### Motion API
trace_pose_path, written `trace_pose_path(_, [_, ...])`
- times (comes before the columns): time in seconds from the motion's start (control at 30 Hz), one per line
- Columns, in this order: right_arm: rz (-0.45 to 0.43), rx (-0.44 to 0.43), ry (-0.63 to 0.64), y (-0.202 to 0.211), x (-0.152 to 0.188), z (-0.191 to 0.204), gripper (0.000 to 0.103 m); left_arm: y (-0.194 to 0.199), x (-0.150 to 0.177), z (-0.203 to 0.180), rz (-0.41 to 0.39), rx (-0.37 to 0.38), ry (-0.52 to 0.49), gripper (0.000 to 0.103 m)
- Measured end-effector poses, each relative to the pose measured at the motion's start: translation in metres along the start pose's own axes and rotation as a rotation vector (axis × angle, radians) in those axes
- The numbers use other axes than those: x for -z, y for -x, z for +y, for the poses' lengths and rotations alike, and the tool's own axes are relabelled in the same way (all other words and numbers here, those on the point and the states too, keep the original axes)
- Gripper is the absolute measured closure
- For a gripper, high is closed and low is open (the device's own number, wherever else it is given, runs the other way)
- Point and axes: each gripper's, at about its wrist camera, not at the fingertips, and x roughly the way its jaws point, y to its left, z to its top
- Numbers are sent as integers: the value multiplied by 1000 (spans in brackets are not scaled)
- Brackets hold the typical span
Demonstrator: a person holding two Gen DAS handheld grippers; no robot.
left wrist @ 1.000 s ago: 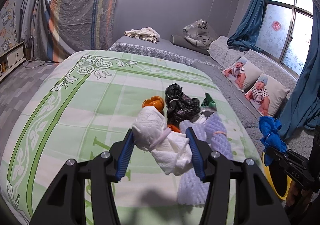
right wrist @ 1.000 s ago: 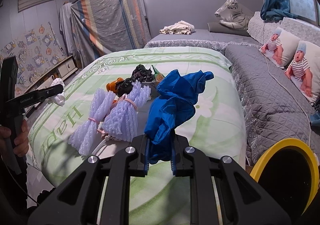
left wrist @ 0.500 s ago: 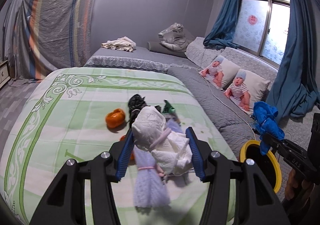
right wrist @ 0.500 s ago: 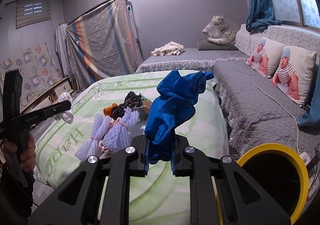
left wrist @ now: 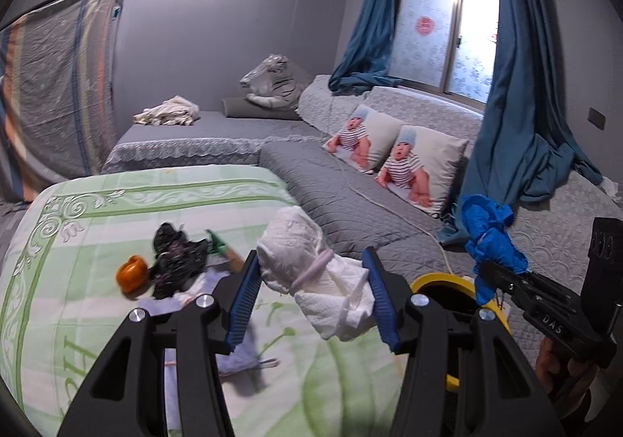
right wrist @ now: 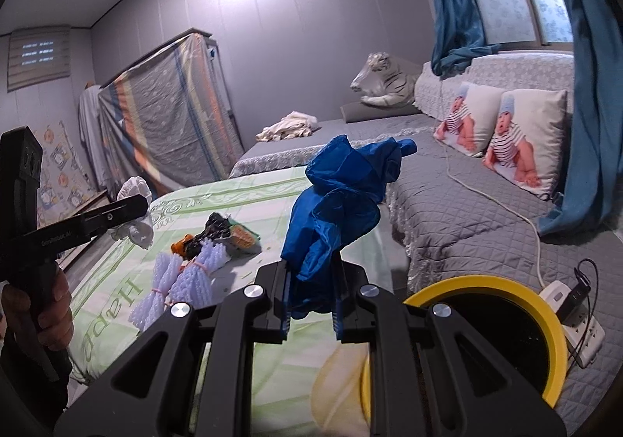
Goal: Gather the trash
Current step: 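Carry tissue and glove over the yellow bin and open both tools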
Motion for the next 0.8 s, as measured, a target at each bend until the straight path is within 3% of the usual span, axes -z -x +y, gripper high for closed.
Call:
trace_pose_path(0.43, [-43,141,-81,33,9,-61,88,-40,-8,-88,18,155,-84,53])
trace_pose_path(0.8, [-51,257,-132,54,20,-110,88,-82,8,-133,60,267,-78,53])
